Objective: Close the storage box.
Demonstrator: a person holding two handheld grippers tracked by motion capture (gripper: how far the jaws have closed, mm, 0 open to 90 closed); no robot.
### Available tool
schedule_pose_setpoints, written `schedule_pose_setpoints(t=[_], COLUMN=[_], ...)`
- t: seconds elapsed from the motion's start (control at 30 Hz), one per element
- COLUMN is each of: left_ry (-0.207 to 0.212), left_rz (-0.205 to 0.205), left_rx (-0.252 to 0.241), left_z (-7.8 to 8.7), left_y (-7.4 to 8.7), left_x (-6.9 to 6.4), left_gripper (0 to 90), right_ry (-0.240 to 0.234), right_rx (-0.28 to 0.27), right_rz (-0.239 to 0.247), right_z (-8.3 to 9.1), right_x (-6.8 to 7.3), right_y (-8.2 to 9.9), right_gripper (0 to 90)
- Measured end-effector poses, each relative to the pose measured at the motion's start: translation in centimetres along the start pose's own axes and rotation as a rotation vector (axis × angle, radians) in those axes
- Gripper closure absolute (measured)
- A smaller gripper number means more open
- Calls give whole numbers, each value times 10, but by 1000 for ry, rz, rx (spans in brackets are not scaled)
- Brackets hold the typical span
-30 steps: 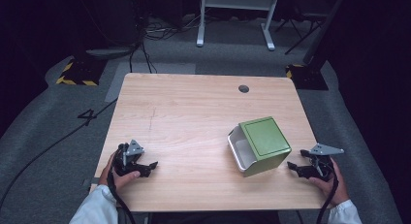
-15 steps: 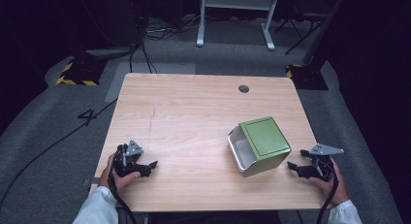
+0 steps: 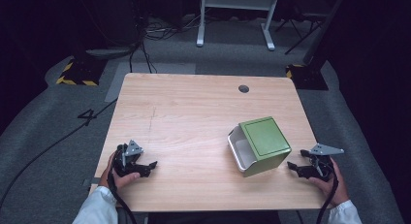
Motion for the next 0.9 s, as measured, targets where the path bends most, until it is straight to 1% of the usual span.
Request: schedule_pose_setpoints(t=[0.9], left_ry=[-5], left_rz=[-6], left_rx=[2], left_z=[0], left_y=[0], left_x=[1], left_gripper=[157], right_ry=[0], right_rx=[0], right_rz=[0], right_z=[0], right_x=[0], right_y=[0], right_gripper=[157])
Point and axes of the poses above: each handheld gripper's, and its own axes: z roughly backward along the jaws, y roughly out of its underside, x roughly to its left, the point moved 7 cm from there along -z, roughly forward along the jaws, and after that the axes turned 4 degrees about z, right-handed, at the moved point
